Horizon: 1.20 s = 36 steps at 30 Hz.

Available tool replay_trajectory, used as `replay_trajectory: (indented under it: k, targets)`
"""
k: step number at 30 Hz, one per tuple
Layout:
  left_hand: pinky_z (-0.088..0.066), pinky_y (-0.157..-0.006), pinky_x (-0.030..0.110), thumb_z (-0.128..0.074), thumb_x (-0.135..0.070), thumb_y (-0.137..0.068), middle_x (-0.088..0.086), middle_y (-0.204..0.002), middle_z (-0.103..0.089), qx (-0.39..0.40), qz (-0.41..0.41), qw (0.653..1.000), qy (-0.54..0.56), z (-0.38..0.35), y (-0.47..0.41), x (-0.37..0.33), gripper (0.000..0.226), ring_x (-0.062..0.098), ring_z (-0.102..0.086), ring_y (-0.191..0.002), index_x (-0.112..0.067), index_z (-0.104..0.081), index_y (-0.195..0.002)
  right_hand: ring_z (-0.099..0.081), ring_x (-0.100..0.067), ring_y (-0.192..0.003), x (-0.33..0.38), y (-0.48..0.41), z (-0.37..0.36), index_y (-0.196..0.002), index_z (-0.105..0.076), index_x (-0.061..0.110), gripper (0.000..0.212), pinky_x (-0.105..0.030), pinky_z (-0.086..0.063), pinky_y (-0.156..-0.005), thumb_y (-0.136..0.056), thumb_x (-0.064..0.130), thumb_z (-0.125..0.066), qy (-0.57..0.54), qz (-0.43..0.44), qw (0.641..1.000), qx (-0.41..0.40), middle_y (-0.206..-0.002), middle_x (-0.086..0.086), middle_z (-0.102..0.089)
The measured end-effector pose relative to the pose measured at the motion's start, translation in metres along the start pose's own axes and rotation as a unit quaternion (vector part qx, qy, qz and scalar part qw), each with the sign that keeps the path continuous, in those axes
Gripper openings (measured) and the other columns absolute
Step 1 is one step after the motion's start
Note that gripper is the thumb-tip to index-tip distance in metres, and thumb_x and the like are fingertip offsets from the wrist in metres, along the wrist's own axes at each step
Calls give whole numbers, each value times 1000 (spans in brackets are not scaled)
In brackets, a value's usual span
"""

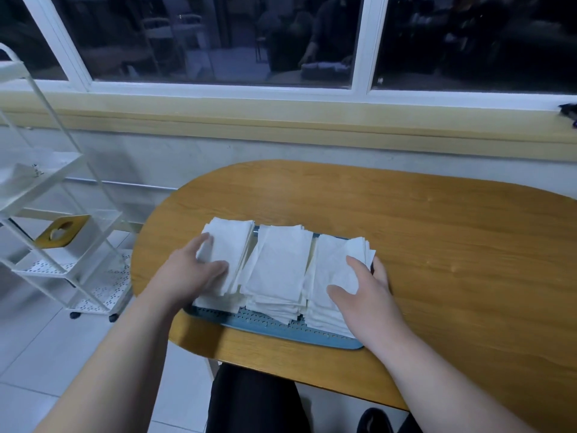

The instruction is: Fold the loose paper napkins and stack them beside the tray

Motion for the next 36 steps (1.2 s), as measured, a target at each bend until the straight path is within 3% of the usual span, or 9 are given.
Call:
replay_trajectory:
  k: [2, 4, 7, 11, 18, 26, 29, 34, 36]
  targets:
    - [-49, -71, 33, -68, -39, -86, 5, -133, -58, 24, -12, 1000, 10, -9, 3, -4, 71, 17, -62, -81, -42, -37, -150, -65, -5, -85, 0, 0, -1, -154, -30, 36, 71, -29, -53, -70, -90, 45, -62, -9, 5, 1000, 0, -165, 19, 6]
    - [-50, -69, 32, -67, -40, -86, 3, -127, -60, 33, -21, 999, 13, -15, 6, -8, 73, 19, -65, -84, -41, -35, -151, -57, -9, -117, -2, -1, 1, -154, -30, 36, 75, -32, -53, -87, -88, 50, -64, -8, 19, 1000, -8, -164, 20, 7]
    - [-49, -89, 36, -65, -46, -86, 5, -145, -50, 49, -33, 998, -8, -28, 11, -18, 77, 23, -59, -114, -40, -29, -154, -28, -14, -147, -9, -5, 15, -155, -31, 35, 82, -30, -40, -105, -84, 57, -67, 3, 33, 999, -32, -164, 20, 9]
    - [-45, -95, 34, -62, -49, -88, 2, -154, -42, 76, -74, 994, -35, -57, 20, -45, 80, 24, -51, -129, -38, -23, -157, -26, -15, -148, -29, -11, 49, -155, -31, 34, 92, -27, -36, -97, -78, 66, -70, 57, 39, 996, -53, -163, 23, 17]
    - [-44, -103, 43, -56, -55, -87, 7, -143, -52, 122, -114, 983, -70, -117, 26, -100, 78, 34, -46, -130, -38, -20, -153, -17, -13, -152, -73, -33, 116, -155, -30, 39, 89, -35, -32, -112, -79, 68, -68, 97, 18, 994, -52, -164, 22, 14]
    - [-33, -87, 36, -51, -50, -92, 11, -133, -56, 113, -153, 976, -103, -161, 21, -165, 59, 37, -47, -121, -23, -35, -141, -19, -17, -152, -104, -60, 167, -156, -28, 38, 89, -33, -29, -112, -81, 66, -68, 100, -5, 993, -59, -167, 14, 7]
    - [-34, -91, 37, -51, -51, -93, 10, -134, -57, 100, -163, 974, -120, -165, 19, -178, 60, 36, -49, -122, -23, -34, -143, -21, -17, -152, -111, -67, 177, -156, -28, 38, 90, -32, -28, -113, -80, 69, -67, 99, -4, 993, -62, -167, 14, 7]
    - [-39, -105, 37, -56, -52, -92, 9, -144, -53, 119, -160, 977, -77, -167, 11, -177, 72, 35, -48, -130, -30, -26, -154, -20, -18, -152, -114, -72, 182, -156, -24, 42, 90, -35, -30, -114, -81, 73, -62, 103, -10, 994, -44, -166, 15, 11]
    - [-40, -101, 35, -58, -50, -93, 8, -139, -55, 113, -163, 979, -42, -162, 12, -176, 63, 30, -52, -124, -31, -35, -147, -17, -17, -153, -116, -68, 184, -156, -22, 44, 85, -35, -27, -115, -85, 70, -60, 92, -5, 995, -42, -166, 15, 12]
Point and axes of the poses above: each hand's wrist, its own y-axis away from the middle knuckle, its own z-axis out of the back of the hand, x = y × z, the point moved 6 cm from there along -y, towards the middle knuckle
